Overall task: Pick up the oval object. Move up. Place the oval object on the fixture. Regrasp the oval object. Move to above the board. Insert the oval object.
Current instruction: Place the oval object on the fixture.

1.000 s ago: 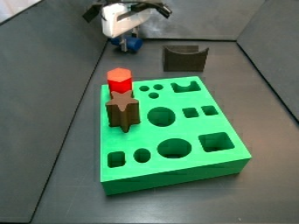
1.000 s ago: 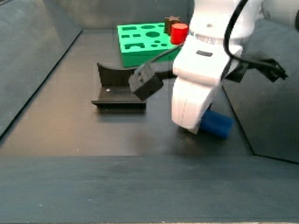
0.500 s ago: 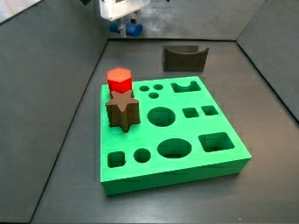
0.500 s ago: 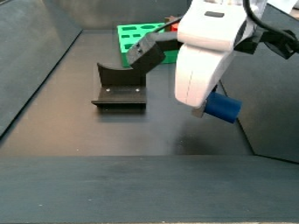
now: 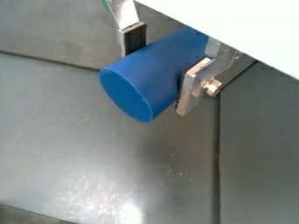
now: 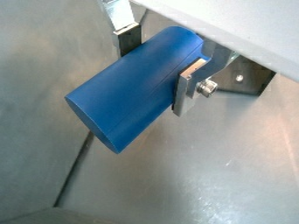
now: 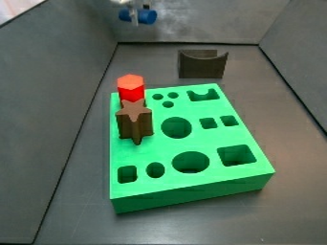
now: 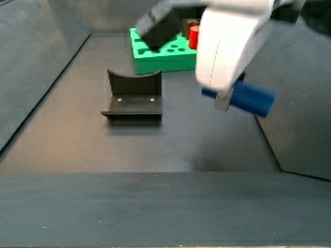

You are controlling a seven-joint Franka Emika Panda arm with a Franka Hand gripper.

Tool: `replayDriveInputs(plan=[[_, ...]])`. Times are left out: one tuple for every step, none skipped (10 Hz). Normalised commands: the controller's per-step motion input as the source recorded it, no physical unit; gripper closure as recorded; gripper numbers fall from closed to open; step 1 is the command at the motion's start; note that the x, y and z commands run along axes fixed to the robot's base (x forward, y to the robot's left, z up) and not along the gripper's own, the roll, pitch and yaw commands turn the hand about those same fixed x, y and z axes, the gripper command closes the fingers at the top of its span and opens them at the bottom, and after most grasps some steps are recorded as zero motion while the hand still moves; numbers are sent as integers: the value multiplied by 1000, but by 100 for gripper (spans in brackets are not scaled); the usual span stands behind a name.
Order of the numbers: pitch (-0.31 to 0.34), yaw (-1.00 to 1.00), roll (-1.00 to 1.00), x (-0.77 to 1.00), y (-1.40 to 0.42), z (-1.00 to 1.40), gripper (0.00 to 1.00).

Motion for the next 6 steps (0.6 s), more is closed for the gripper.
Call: replayDriveInputs(plan=[[51, -17, 43, -28, 14, 1000, 100], [54, -16, 46, -28, 14, 1000, 100], [64, -12, 51, -24, 14, 804, 100], [74, -10, 53, -17, 13, 643, 100], [84, -7, 58, -4, 15, 429, 100], [96, -3, 59, -1, 17, 263, 100]])
